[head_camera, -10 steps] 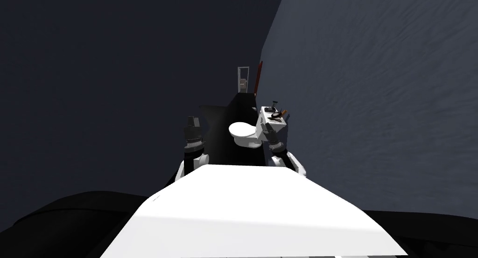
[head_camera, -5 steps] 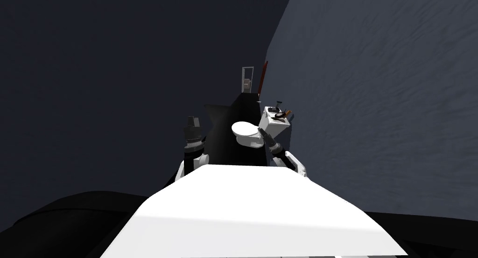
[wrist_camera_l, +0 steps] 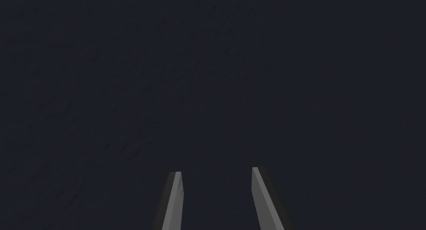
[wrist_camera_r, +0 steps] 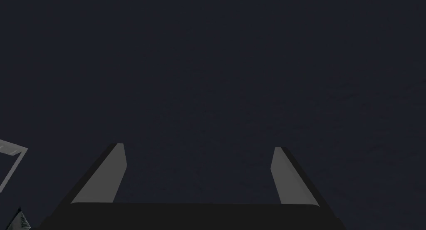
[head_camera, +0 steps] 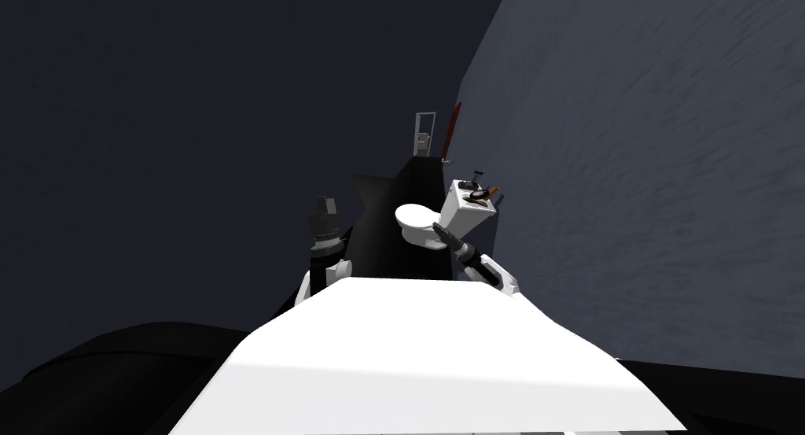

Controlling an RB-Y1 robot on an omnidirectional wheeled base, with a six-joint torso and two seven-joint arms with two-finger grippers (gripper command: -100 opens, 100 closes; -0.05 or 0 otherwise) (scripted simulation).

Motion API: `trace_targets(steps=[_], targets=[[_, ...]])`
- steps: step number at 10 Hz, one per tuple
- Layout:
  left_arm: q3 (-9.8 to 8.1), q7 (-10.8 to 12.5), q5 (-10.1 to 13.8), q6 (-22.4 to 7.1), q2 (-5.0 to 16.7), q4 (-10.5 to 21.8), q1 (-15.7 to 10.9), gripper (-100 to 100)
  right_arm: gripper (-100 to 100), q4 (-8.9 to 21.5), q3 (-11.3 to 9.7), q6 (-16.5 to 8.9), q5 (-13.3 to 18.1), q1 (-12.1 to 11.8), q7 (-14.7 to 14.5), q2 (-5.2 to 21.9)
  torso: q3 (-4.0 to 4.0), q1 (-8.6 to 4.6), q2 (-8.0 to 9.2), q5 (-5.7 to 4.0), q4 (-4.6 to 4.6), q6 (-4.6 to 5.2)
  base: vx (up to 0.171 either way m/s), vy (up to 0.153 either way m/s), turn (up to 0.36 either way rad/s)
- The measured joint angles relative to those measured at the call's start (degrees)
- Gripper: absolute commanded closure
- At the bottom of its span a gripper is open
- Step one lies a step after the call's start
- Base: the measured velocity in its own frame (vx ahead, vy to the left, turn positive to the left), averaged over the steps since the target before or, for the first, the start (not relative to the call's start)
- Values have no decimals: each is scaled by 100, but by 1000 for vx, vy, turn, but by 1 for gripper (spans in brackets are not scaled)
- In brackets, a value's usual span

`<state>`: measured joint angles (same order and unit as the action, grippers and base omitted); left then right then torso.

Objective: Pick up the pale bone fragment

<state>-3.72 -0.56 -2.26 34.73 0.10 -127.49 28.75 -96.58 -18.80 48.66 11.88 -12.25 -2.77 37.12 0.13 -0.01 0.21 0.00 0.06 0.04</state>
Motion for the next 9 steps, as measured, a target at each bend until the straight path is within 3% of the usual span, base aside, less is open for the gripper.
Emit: trace_targets(steps=[3,5,9], targets=[[0,0,0,0,0,0,-1,0,-100,482,-230,160,150,208,-191,481,1,3,3,1,0,-3,-61,30,120],[0,0,0,0,0,0,1,0,-100,784,-302,229,192,313,-264,630,-4,-4,-7,-1,-1,2,-35,20,65],[0,0,0,0,0,0,0,0,-100,1456,-562,451,356,598,-523,1184,-1,2,-3,0,0,1,-53,36,136]])
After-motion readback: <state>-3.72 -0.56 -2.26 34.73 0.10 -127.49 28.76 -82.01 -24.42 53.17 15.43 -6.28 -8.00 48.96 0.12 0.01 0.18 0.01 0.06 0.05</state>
